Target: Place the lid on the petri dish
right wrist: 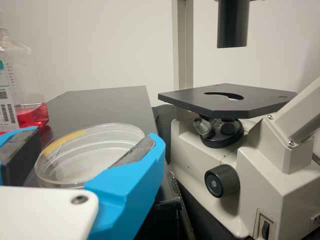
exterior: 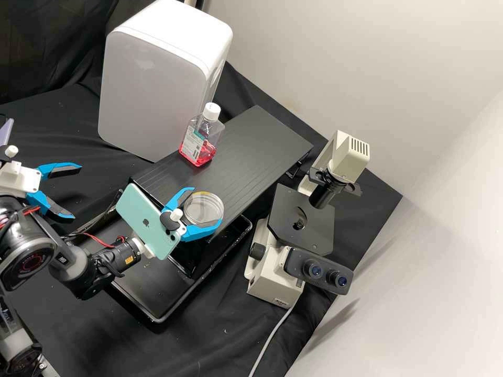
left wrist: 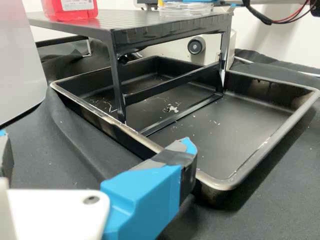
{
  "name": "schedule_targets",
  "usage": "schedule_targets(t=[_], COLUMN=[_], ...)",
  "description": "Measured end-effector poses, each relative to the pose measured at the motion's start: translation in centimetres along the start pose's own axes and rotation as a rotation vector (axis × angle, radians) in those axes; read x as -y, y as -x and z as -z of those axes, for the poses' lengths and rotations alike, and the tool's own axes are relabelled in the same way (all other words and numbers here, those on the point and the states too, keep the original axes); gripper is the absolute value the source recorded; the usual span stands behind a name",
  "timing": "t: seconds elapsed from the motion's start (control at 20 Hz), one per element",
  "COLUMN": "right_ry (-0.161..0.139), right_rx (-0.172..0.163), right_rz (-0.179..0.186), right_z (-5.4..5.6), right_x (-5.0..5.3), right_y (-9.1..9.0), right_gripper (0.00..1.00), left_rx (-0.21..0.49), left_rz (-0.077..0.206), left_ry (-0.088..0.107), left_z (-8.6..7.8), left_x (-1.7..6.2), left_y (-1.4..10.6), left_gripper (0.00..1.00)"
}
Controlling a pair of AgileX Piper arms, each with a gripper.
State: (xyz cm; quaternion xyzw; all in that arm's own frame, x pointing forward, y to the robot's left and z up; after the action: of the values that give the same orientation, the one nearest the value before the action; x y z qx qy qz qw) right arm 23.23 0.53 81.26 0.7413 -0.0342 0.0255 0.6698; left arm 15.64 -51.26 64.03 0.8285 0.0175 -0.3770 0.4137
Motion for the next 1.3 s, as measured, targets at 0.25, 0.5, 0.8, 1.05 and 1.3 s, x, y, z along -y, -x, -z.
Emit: schedule_targets(t=[0.25, 0.5, 0.8, 1.05, 1.3], right_ry=[0.0, 0.0, -0.013, -0.018, -0.019], right_rx=[0.006, 0.006, 0.024, 0.021, 0.016], right_rz=[-0.008, -0.008, 0.004, 0.015, 0.007], right_z=[-0.1, -0.1, -0.3, -0.4, -0.4], right_x=[-0.2, -0.2, 0.7, 1.5, 1.4], right_y=[0.0, 0.0, -1.0, -2.4, -2.7], right_gripper=[0.0, 0.0, 0.0, 0.0, 0.0], left_rx=[0.0, 0.0, 0.0, 0.0, 0.0], left_rz=[0.0, 0.0, 0.0, 0.0, 0.0], left_ry=[0.0, 0.0, 0.0, 0.0, 0.0], left_z=[0.0, 0.0, 0.0, 0.0, 0.0], left_x=[0.0, 0.0, 0.0, 0.0, 0.0], left_y=[0.0, 0.0, 0.0, 0.0, 0.0], left_gripper=[1.0, 1.0, 1.0, 1.0, 1.0])
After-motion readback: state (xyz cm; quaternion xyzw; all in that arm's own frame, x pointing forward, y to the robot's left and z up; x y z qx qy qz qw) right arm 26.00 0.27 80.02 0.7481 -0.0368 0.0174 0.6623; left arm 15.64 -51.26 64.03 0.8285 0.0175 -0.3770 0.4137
